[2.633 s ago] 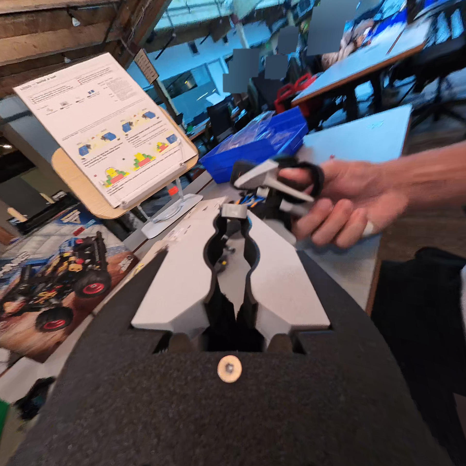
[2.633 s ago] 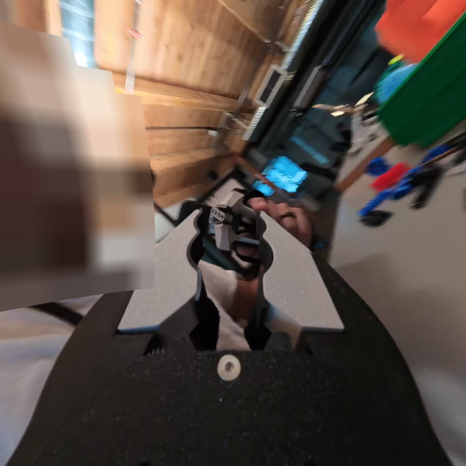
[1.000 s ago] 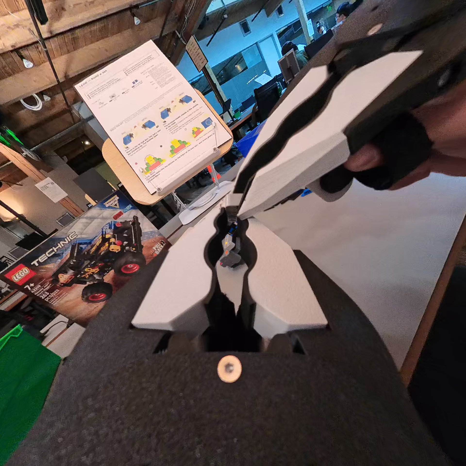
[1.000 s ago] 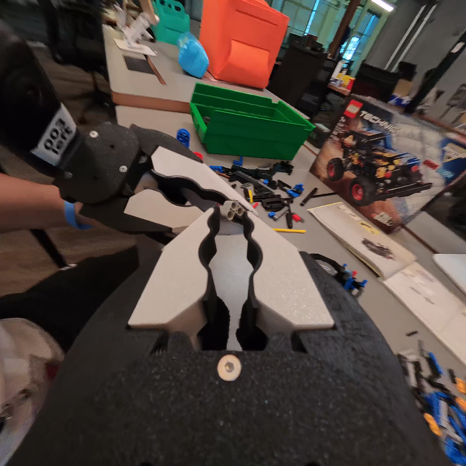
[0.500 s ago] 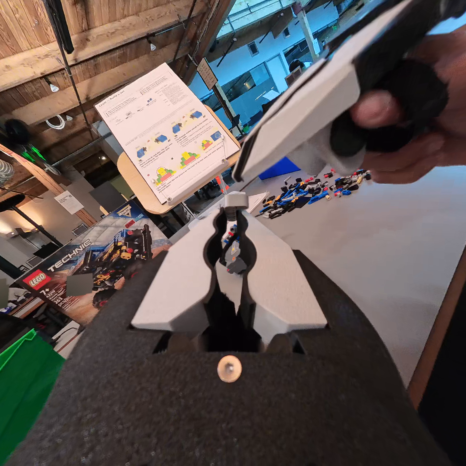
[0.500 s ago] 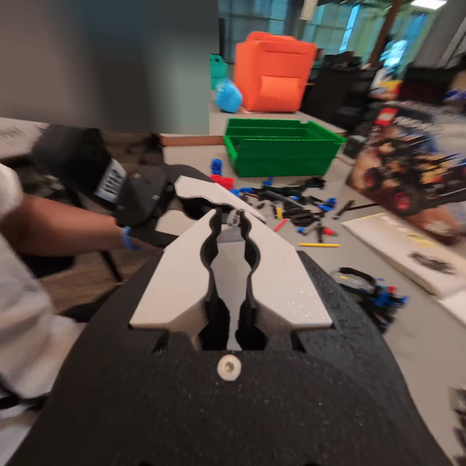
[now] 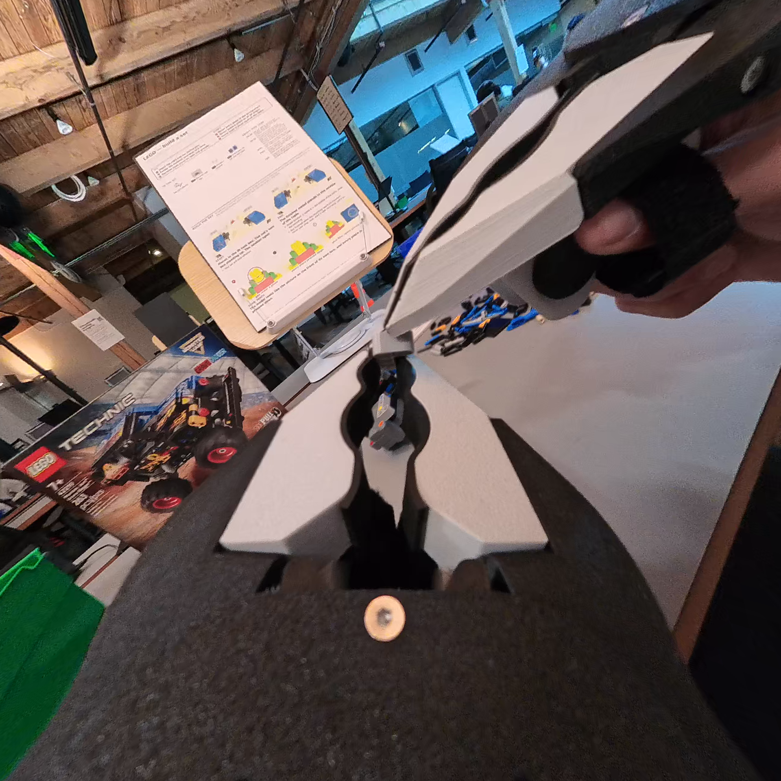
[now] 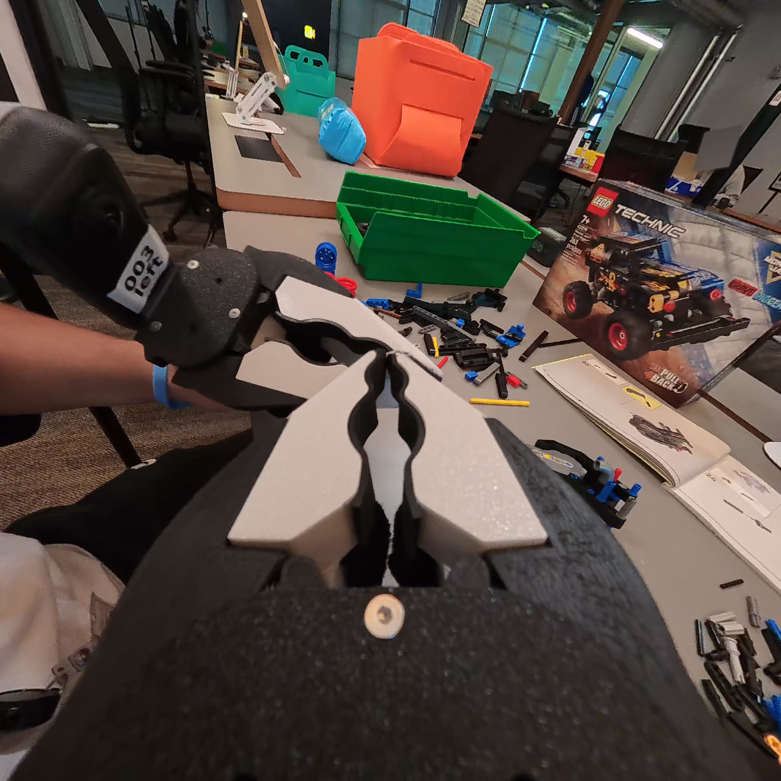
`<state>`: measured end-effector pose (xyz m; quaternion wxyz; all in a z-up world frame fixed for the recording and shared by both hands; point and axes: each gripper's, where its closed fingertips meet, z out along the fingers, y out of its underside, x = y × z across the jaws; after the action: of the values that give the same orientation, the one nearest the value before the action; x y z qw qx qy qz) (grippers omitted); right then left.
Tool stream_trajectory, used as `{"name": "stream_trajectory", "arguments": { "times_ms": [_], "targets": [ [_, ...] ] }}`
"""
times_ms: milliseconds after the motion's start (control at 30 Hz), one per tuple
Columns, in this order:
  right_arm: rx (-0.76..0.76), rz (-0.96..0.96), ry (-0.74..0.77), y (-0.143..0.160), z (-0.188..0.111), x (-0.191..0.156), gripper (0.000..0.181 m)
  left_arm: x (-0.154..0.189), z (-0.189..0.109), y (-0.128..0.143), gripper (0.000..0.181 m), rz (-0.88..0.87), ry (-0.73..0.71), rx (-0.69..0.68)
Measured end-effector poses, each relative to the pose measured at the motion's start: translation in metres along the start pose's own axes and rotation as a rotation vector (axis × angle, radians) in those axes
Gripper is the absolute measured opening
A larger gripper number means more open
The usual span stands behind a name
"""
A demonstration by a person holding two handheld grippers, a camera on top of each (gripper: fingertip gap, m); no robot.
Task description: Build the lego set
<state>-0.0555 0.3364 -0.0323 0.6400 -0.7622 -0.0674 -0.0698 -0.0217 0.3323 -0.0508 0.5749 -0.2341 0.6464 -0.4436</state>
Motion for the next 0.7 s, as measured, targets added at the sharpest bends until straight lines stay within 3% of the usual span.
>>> {"name": "stream_trajectory", "arguments": {
  "times_ms": [100, 233, 367, 433, 500, 600, 700],
  "targets": [
    [0.029, 0.048, -0.042, -0.007, -0.006, 0.001, 0.001, 0.0, -0.001, -0.008, 0.005, -0.02, 0.016, 0.037],
    [0.037, 0.091, 0.008, -0.005, -0.018, 0.031, 0.006, 0.0, -0.004, -0.011, 0.005, -0.083, 0.049, 0.082],
    [0.014, 0.243, -0.086, 0.006, -0.028, 0.048, 0.012, -0.008, -0.009, -0.013, 0.005, -0.191, 0.086, 0.126],
    [-0.106, 0.282, -0.149, 0.03, -0.031, 0.053, 0.014, -0.014, -0.012, -0.009, 0.005, -0.192, 0.093, 0.116],
    [-0.27, 0.286, -0.23, 0.063, -0.037, 0.051, 0.029, -0.021, -0.013, 0.001, 0.005, -0.179, 0.107, 0.082],
    [-0.441, 0.128, -0.218, 0.118, -0.038, 0.064, 0.02, -0.025, -0.012, 0.025, 0.005, -0.198, 0.166, 0.009],
    [-0.486, 0.057, -0.255, 0.14, -0.029, 0.069, 0.018, -0.025, -0.01, 0.043, 0.005, -0.233, 0.223, -0.041]
  ]
}}
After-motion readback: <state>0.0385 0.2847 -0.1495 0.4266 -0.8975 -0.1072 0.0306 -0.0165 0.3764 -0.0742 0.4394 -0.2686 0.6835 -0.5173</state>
